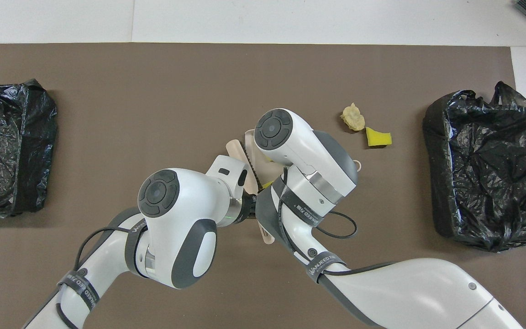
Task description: Sweep and dump trash in bin
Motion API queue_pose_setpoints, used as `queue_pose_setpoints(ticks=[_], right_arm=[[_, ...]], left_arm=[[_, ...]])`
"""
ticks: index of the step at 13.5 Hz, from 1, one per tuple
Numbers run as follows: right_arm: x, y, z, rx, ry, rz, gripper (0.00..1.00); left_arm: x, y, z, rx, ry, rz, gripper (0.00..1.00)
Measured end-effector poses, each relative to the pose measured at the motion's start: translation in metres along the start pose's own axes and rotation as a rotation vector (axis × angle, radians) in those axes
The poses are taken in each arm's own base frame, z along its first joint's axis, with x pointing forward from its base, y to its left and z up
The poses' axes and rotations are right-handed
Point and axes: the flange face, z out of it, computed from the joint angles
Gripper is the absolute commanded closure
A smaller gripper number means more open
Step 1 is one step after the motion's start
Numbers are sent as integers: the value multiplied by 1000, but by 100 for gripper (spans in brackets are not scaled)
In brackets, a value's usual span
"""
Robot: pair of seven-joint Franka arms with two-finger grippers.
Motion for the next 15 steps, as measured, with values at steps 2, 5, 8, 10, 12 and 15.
queue_pose_setpoints(ticks=[2, 5, 8, 10, 12, 15], right_arm=[[0, 0, 0, 0, 0, 0, 100], [0, 0, 1, 1, -1, 0, 100], [-2, 1, 4, 4, -1, 2, 100], [-3, 1, 6, 11, 2, 18, 100], [-4, 2, 7, 24, 15, 43, 100], [-19, 10, 2, 51, 91, 105, 100]], left_arm=[[15, 1, -25, -32, 26, -22, 100], [26, -21, -66, 3, -41, -75, 100], [7, -50, -67, 97, -153, -90, 100], [-15, -67, -42, 149, -190, -86, 100], [-34, -65, -19, 164, -182, -54, 100], [-51, -43, 6, 123, -121, 3, 100]])
